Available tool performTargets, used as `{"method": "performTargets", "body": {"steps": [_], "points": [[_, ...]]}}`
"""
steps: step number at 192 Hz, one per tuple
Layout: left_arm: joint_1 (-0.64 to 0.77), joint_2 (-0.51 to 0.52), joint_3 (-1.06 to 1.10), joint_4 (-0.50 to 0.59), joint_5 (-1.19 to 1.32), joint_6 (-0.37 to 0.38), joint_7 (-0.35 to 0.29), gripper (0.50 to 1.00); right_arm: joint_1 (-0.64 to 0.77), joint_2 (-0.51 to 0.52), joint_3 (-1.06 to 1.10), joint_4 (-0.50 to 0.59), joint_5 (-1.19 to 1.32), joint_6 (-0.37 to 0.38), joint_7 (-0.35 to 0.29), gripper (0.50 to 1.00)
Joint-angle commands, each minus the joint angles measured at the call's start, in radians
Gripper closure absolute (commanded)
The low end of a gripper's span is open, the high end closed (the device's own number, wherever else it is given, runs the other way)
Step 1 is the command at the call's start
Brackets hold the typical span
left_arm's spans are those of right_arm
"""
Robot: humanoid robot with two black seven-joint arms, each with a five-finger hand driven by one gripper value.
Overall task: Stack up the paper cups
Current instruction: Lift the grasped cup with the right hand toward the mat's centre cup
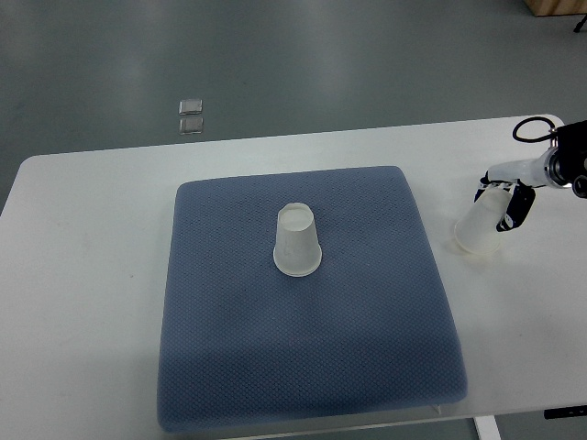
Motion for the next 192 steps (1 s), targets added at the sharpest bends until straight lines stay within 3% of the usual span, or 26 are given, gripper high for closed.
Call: {"method": "performTargets", "body": {"steps": [1,39,74,145,192], "points": [[0.0,0.0,0.001,-0.001,0.0,0.0,0.0,0.5,0.105,-0.034,-0.022,0.059,0.0,0.036,-0.002,0.752],[0.0,0.0,0.003,-0.001,0.0,0.0,0.0,0.5,0.438,-0.08,-0.109,0.14,0.0,0.18,-0.003,0.75],[0.0,0.0,0.001,-0.001,0.0,0.0,0.0,0.5,0.633,-0.1,-0.117,0.151,-0.002,0.33,-0.014,0.75],[0.0,0.0,0.001,-0.001,0.0,0.0,-0.002,0.5,0.708,-0.077,-0.12,0.191,0.026,0.338,-0.014,0.75],[0.0,0.0,0.003,-0.001,0.0,0.0,0.0,0.5,0.782,0.128,-0.114,0.191,0.275,0.33,-0.014,0.75]]}}
